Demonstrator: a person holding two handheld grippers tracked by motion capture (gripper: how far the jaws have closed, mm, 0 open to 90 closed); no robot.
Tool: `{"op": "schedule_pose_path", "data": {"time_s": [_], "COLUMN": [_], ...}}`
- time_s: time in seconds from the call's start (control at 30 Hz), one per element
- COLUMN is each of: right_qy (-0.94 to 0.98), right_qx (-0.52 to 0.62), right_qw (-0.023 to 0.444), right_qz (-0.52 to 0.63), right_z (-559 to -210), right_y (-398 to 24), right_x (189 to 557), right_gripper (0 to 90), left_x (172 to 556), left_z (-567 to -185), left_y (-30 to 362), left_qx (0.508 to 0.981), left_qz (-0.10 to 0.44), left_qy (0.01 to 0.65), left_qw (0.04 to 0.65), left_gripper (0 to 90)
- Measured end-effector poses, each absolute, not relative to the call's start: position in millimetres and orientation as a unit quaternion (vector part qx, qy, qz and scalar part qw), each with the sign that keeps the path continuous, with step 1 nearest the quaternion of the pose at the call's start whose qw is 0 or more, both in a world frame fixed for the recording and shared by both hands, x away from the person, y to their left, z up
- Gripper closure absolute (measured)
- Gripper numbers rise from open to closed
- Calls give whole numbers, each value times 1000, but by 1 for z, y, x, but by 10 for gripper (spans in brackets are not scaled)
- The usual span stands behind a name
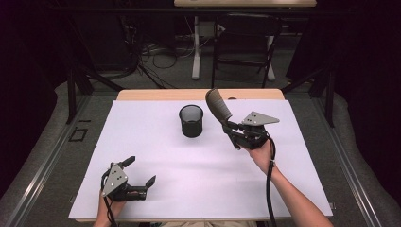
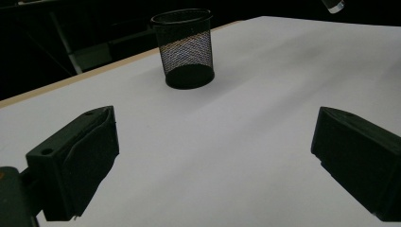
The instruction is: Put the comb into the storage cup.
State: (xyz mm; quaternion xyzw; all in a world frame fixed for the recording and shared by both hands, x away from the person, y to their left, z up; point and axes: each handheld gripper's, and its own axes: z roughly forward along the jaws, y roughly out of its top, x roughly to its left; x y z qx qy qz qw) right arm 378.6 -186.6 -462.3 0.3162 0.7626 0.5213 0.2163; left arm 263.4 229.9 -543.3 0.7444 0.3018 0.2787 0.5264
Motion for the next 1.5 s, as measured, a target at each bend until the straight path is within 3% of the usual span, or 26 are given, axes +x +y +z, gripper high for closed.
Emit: {"op": "schedule_pose_path", "data": {"time_s": [1.5], "right_qy": [756], "right_qx": [311], "right_qw": [226], "right_qz": [530], "right_z": [-444], "right_y": [-161], "right_x": [414], "right_gripper": [728], "left_x": [263], "left_z": [-544], "left_y": [231], "left_qx": [743], "left_qz": [280], "left_qy": [306], "left_qw": [525], "left_gripper": [20]}}
